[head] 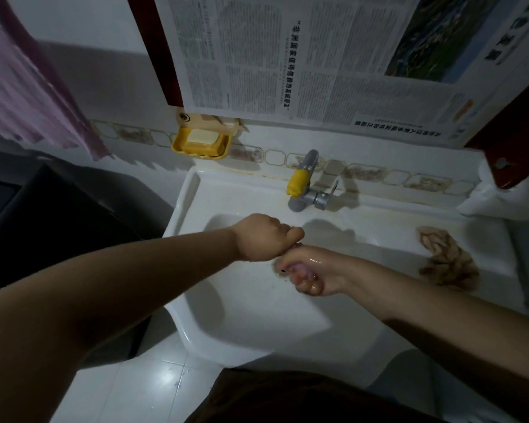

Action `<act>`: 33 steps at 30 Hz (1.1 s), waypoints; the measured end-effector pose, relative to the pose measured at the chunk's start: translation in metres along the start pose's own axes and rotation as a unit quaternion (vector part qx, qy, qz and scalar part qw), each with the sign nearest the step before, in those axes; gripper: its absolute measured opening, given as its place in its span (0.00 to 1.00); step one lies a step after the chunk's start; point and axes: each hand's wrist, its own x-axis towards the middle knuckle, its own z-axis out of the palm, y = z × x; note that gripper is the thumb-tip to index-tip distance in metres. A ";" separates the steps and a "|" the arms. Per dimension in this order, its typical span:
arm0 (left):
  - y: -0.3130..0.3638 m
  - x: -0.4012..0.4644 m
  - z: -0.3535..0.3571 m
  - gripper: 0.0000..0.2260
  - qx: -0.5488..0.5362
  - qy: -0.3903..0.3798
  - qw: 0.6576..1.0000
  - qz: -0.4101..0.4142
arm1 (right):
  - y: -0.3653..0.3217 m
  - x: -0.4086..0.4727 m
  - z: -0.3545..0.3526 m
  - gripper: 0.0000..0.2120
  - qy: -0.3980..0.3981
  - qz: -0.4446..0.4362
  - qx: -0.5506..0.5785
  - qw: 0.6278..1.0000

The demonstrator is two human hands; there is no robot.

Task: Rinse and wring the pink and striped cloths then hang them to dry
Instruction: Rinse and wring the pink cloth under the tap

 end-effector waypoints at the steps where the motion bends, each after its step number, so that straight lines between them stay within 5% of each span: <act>1: -0.004 0.001 -0.001 0.10 0.005 0.009 0.999 0.034 | 0.002 -0.002 0.002 0.16 -0.035 0.017 0.048 0.998; 9: -0.007 -0.002 -0.005 0.09 0.079 0.092 0.985 0.125 | 0.008 -0.013 -0.011 0.06 -0.189 0.012 0.205 0.960; 11: -0.004 -0.009 -0.005 0.09 0.066 0.029 0.996 0.050 | 0.006 -0.015 -0.021 0.05 -0.161 0.008 0.238 0.958; 13: 0.005 -0.013 -0.013 0.12 0.014 -0.108 0.983 -0.148 | 0.007 -0.015 -0.029 0.06 -0.058 -0.059 0.228 0.970; 15: 0.017 -0.015 -0.019 0.15 -0.149 -0.206 0.898 -0.358 | 0.017 -0.011 -0.036 0.21 0.120 -0.202 0.111 0.966; 17: 0.024 -0.012 -0.021 0.17 -0.416 -0.205 0.727 -0.506 | 0.033 -0.008 -0.037 0.33 0.263 -0.338 -0.152 0.891; 18: 0.029 -0.011 -0.023 0.16 -0.532 -0.206 0.621 -0.537 | 0.040 -0.005 -0.037 0.36 0.298 -0.378 -0.325 0.814; 20: 0.038 -0.010 -0.026 0.13 -0.712 -0.226 0.443 -0.496 | 0.051 0.003 -0.037 0.39 0.308 -0.439 -0.556 0.635; 21: 0.042 -0.010 -0.024 0.13 -0.781 -0.229 0.379 -0.440 | 0.053 0.008 -0.038 0.41 0.306 -0.467 -0.585 0.588; 24: 0.058 -0.010 -0.015 0.16 -0.909 -0.221 0.236 -0.261 | 0.039 0.011 -0.034 0.29 0.313 -0.577 -0.494 0.570; 26: 0.068 -0.011 -0.012 0.19 -0.932 -0.221 0.187 -0.216 | 0.026 0.006 -0.030 0.19 0.342 -0.622 -0.472 0.523; 29: 0.069 -0.019 -0.013 0.24 -0.903 -0.235 0.230 -0.276 | 0.015 0.001 -0.034 0.10 0.338 -0.628 -0.558 0.423; 31: 0.062 -0.020 -0.021 0.21 -0.831 -0.258 0.332 -0.364 | 0.016 0.003 -0.036 0.15 0.318 -0.581 -0.640 0.389; 33: 0.060 -0.008 -0.029 0.13 -0.704 -0.274 0.475 -0.451 | 0.014 0.003 -0.034 0.21 0.334 -0.477 -0.711 0.395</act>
